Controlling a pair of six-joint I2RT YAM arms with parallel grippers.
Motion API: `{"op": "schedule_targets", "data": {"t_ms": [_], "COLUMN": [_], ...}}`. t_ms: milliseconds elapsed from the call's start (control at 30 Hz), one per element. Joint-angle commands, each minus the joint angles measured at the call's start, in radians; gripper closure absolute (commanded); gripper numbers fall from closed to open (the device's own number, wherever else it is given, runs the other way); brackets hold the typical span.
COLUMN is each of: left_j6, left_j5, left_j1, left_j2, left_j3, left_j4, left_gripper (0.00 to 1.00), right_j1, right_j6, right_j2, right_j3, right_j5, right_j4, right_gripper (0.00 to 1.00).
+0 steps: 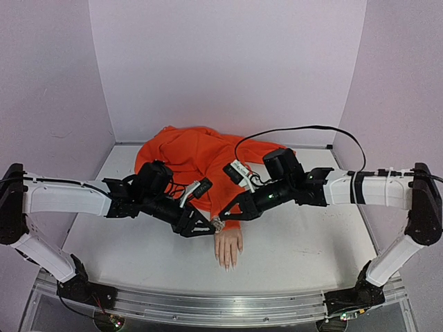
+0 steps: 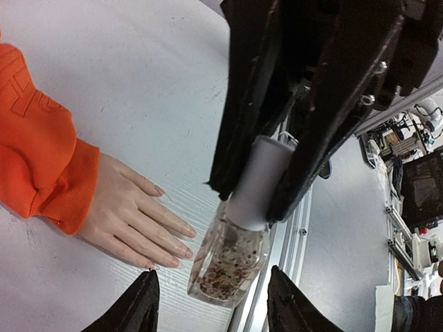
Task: Paint the nails
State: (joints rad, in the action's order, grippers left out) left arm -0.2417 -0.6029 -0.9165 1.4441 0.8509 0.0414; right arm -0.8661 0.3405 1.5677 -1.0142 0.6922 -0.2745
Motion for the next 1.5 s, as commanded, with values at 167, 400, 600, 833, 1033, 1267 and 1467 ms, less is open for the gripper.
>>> {"op": "schedule_targets", "data": {"t_ms": [167,400,600,833,1033,1267,1467], "left_j6": [0.002,-0.001,-0.001,0.003,0.003,0.012,-0.027], "left_j5": [-0.108,-0.124,-0.135,-0.103,-0.087,0.246,0.606], "left_j1": [-0.005,-0.016,-0.019,-0.021,-0.02,-0.027,-0.042], "left_j2": [0.028,0.045,0.059,0.045,0.005,-0.146,-0.26], "left_j3": [0.078,0.087,0.092,0.085,0.08,-0.01,-0.107], "left_j4": [-0.096,-0.104,-0.103,-0.103,-0.104,-0.101,-0.082], "left_gripper": [0.56,0.62,0.62,0.82,0.96,1.0,1.0], "right_j1": [-0.008,-0.008,-0.008,-0.008,-0.008,-0.007,-0.013], "right_j6": [-0.015,-0.016,-0.014,-0.02,-0.109,-0.021,0.222], "right_j2": [0.006,0.008,0.007,0.008,0.015,0.029,0.002], "right_j3": [-0.052,-0.052,-0.057,-0.058,-0.052,-0.093,-0.056], "right_j5": [0.062,0.072,0.073,0.087,0.121,-0.113,-0.254], "right_j4": [-0.025,-0.026,-0.026,-0.026,-0.024,-0.02,-0.178], "right_gripper": [0.99,1.0,1.0,0.99,0.98,0.63,0.44]}}
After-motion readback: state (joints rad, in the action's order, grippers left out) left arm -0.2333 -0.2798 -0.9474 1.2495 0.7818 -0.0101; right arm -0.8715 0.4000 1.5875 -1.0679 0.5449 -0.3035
